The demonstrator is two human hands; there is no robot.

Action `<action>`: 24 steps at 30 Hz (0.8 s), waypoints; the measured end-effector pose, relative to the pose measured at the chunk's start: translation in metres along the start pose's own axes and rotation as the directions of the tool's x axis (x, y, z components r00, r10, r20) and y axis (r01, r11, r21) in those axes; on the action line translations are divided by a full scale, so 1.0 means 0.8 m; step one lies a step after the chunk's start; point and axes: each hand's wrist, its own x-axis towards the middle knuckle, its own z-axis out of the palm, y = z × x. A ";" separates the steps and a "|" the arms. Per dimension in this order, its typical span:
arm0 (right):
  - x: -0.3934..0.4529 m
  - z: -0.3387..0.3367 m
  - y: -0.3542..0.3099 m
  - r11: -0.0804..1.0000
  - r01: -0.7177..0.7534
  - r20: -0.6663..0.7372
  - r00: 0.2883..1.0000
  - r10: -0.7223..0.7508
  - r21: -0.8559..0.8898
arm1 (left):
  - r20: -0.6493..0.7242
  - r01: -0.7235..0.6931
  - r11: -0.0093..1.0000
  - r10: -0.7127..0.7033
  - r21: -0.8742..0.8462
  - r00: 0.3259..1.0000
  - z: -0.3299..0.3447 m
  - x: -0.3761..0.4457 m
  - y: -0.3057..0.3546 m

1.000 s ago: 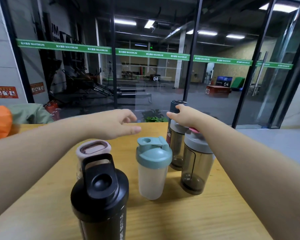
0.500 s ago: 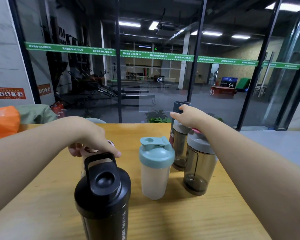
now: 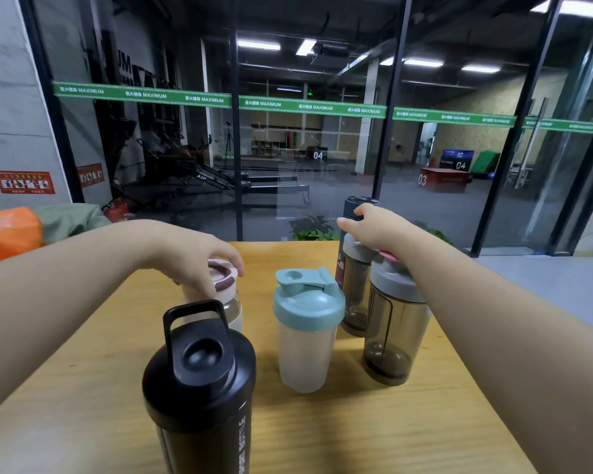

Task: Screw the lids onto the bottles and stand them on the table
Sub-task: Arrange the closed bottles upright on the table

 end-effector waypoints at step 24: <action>0.009 0.002 0.003 0.997 -0.036 0.028 0.999 0.038 -0.069 | -0.238 0.301 0.951 -0.309 -0.069 0.921 0.023 0.033 0.025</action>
